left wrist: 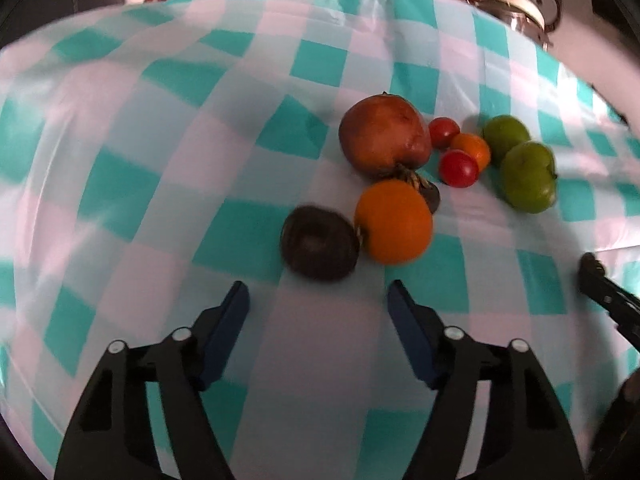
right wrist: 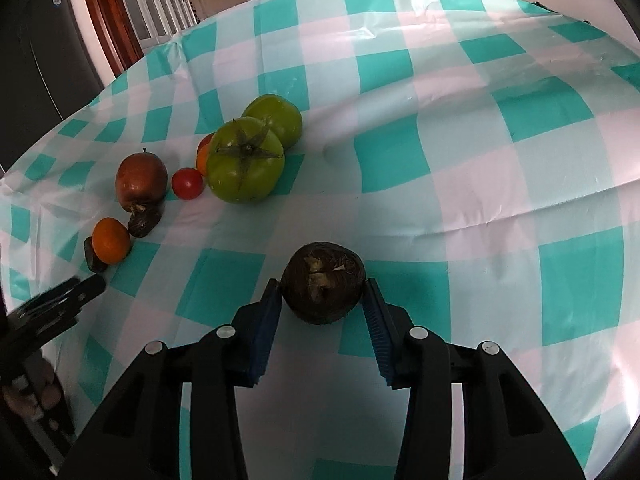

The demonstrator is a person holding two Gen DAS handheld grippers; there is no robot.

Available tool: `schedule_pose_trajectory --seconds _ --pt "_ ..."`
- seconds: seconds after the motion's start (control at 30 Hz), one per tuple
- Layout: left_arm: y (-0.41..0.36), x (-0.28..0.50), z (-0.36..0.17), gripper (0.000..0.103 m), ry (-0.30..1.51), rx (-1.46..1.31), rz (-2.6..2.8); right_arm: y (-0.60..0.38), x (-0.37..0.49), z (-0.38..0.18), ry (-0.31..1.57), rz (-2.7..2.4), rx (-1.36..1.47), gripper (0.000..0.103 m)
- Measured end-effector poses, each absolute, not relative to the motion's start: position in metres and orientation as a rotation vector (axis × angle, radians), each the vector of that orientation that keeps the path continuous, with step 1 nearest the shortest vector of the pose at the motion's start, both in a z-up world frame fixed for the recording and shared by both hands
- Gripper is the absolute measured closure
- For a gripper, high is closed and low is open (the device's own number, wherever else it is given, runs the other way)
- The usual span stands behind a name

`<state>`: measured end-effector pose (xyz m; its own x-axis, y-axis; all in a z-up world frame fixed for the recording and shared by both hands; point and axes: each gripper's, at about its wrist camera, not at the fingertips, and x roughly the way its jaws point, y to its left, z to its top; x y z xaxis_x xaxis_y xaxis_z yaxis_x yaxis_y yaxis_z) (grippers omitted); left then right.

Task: Organize fruits
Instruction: 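Grasp a dark brown fruit with the right tool while the left tool grasps another, then carry both dark brown fruits over to the white purple-rimmed box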

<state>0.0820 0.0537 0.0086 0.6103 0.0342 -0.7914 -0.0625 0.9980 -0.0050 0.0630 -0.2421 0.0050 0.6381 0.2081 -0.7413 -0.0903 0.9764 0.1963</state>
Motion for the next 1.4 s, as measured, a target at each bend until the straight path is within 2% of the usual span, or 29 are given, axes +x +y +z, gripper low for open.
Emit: schedule_pose_trajectory --seconds 0.03,0.1,0.13,0.47,0.77,1.03,1.4 --pt "0.053 0.087 0.008 0.037 0.913 -0.024 0.057 -0.243 0.065 0.005 0.868 0.174 0.149 0.060" --pt "0.054 0.096 0.009 0.060 0.907 -0.014 0.052 -0.244 0.065 0.005 0.876 0.175 0.157 0.060" --pt "0.054 0.098 0.010 0.062 0.904 -0.012 0.047 -0.244 0.065 0.005 0.877 0.179 0.165 0.060" --pt "0.061 0.044 0.022 0.063 0.790 -0.204 -0.003 -0.255 0.068 0.002 0.870 0.226 0.264 0.060" --pt "0.050 -0.038 0.035 0.063 0.714 -0.189 0.077 -0.257 0.061 0.005 0.834 0.301 0.299 0.060" --pt "0.054 -0.120 0.049 0.063 0.702 -0.062 0.133 -0.238 0.005 0.012 0.820 0.402 0.356 0.060" --pt "0.100 -0.192 0.040 0.063 0.720 -0.050 0.225 -0.158 -0.074 0.022 0.810 0.575 0.183 0.060"
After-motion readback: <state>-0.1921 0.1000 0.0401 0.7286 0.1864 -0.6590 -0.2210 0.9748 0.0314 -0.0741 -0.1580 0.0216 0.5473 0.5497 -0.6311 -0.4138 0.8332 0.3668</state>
